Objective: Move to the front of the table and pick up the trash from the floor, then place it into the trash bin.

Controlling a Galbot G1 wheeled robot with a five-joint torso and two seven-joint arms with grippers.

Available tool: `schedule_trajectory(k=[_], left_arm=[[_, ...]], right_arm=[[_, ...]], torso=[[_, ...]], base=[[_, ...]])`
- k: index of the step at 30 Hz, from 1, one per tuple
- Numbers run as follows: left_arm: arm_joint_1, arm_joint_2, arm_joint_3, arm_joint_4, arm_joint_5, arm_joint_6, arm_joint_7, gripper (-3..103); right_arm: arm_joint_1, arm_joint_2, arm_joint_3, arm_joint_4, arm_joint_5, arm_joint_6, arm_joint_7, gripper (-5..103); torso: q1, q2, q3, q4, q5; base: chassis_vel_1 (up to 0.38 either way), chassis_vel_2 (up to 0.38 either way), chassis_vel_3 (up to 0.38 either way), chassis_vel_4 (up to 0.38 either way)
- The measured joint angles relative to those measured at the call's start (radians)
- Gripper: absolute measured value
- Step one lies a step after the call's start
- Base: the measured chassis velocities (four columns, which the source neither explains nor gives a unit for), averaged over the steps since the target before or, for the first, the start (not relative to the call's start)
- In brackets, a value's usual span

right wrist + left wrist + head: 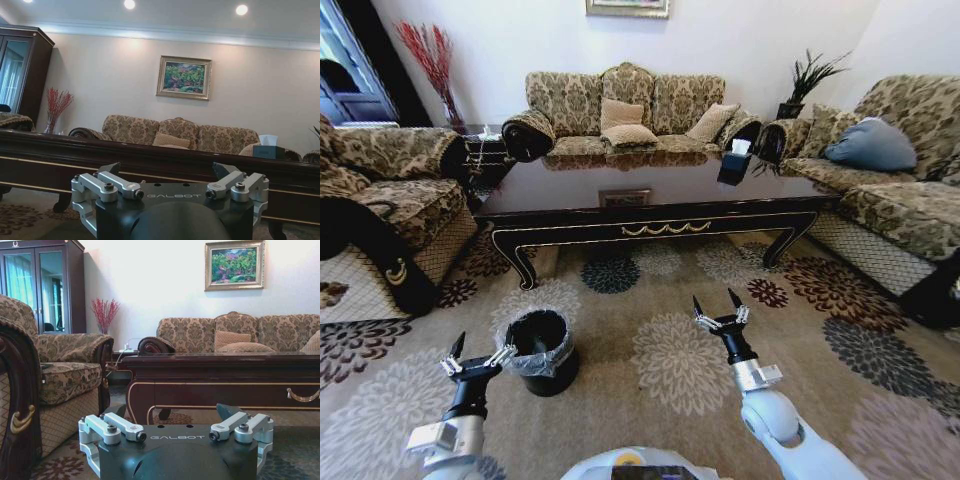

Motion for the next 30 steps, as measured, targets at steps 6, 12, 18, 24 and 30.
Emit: schedule_trajectory(k=[6, 12, 18, 24, 30], left_arm=[[0.0, 0.0, 0.0, 0.0, 0.0, 0.001, 0.0, 100], [0.0, 0.001, 0.0, 0.0, -0.001, 0.002, -0.001, 100], [0.0, 0.001, 0.0, 0.0, -0.001, 0.002, -0.001, 100], [0.0, 0.001, 0.0, -0.001, -0.001, 0.003, -0.002, 100], [0.0, 0.001, 0.0, -0.001, -0.001, 0.003, -0.002, 100]], right_arm=[[0.0, 0.0, 0.0, 0.0, 0.0, 0.0, 0.0, 100], [0.0, 0.0, 0.0, 0.0, 0.0, 0.0, 0.0, 100], [0.0, 0.0, 0.0, 0.0, 0.0, 0.0, 0.0, 100], [0.0, 0.0, 0.0, 0.0, 0.0, -0.001, 0.001, 100], [0.0, 0.0, 0.0, 0.0, 0.0, -0.001, 0.001, 100]], torso=[[0.0, 0.0, 0.0, 0.0, 0.0], [0.0, 0.0, 0.0, 0.0, 0.0], [0.0, 0.0, 0.0, 0.0, -0.0002], [0.0, 0.0, 0.0, 0.0, -0.0003], [0.0, 0.0, 0.0, 0.0, -0.0002]], base=[[0.0, 0.0, 0.0, 0.0], [0.067, -0.073, -0.074, 0.091], [0.181, -0.191, -0.196, 0.19], [0.267, -0.267, -0.262, 0.271], [0.319, -0.331, -0.318, 0.318]])
